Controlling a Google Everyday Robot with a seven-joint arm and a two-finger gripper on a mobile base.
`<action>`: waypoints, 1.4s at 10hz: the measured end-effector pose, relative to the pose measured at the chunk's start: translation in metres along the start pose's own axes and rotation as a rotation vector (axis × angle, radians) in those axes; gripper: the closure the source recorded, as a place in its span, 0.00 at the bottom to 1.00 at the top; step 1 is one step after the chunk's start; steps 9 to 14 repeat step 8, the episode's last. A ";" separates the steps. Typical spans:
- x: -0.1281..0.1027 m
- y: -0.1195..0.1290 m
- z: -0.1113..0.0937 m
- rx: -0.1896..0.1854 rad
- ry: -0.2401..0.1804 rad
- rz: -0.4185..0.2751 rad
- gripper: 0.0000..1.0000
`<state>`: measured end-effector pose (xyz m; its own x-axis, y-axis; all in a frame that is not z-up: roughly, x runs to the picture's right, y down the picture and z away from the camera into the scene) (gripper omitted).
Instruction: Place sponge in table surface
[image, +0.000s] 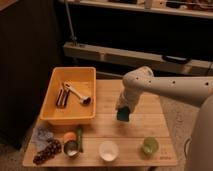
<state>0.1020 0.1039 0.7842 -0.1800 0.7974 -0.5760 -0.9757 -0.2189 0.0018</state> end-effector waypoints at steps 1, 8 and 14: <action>-0.001 0.001 0.000 0.007 0.002 -0.001 0.35; -0.005 0.020 -0.006 0.029 0.015 -0.045 0.35; -0.005 0.020 -0.006 0.029 0.015 -0.045 0.35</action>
